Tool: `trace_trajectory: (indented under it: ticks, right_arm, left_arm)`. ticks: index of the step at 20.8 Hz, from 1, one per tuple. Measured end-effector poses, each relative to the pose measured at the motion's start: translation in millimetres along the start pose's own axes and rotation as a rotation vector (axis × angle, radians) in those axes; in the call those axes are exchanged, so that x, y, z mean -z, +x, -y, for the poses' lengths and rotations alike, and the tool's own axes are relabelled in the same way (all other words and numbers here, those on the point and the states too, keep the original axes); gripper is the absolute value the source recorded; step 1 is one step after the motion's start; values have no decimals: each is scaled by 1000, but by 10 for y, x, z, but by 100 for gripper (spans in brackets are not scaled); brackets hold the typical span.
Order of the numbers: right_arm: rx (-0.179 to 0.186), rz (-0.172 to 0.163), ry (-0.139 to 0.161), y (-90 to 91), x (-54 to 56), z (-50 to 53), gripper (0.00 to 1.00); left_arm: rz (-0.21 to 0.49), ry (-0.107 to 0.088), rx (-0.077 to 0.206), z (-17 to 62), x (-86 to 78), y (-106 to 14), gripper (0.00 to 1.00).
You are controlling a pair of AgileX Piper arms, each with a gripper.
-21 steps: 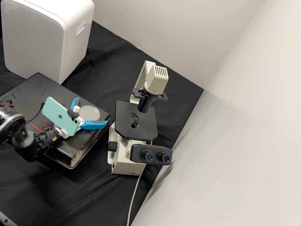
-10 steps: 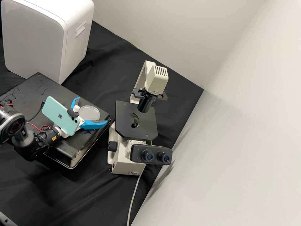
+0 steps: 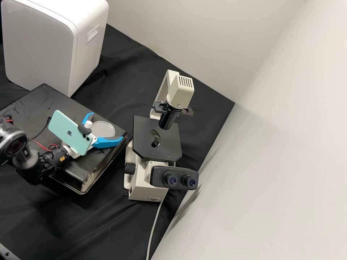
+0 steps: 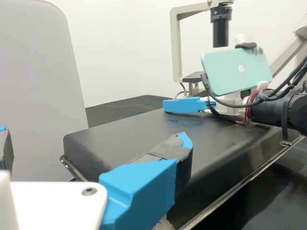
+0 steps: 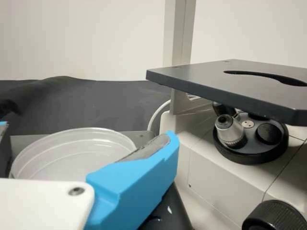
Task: Place the petri dish on the microscope
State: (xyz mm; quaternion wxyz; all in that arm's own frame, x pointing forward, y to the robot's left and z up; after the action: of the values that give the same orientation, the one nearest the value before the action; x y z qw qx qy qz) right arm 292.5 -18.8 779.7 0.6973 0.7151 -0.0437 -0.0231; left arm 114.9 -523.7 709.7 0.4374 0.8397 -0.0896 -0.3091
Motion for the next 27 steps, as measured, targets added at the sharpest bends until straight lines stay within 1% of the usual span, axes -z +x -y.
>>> trace_trajectory:
  ticks: [2,3,6,7,8,11,14,15,16,18,20,24,27]
  right_arm:
    - [3,-3,-1,0,4,2,0]
    - [3,0,1,0,-2,-1,0]
    - [6,3,14,0,-6,2,0]
    - [6,3,14,0,-6,2,0]
    - [8,2,21,0,-4,3,0]
    - [5,-1,29,-1,4,-5,0]
    - [5,-2,26,0,-6,-17,0]
    - [6,-3,31,0,-5,-15,0]
    - [6,-3,49,0,-5,-15,0]
    - [6,-3,55,0,-5,-15,0]
    - [9,0,70,-2,0,-20,0]
    - [10,-3,71,-4,9,-31,0]
    - [10,-3,93,-4,9,-31,0]
  left_arm:
    - [0,0,0,0,0,0,100]
    - [0,0,0,0,0,0,100]
    - [11,0,2,3,-17,-4,100]
    - [11,0,2,3,-17,-4,100]
    - [12,0,2,4,-21,-5,100]
    - [19,-1,4,7,-33,-8,100]
    - [21,-1,4,7,-37,-9,100]
    - [23,-2,5,9,-42,-11,100]
    - [27,-2,6,10,-49,-13,100]
    - [28,-2,6,10,-51,-13,100]
    - [28,-2,6,10,-51,-13,100]
    - [37,-2,8,13,-65,-17,100]
    - [37,-2,8,13,-65,-17,100]
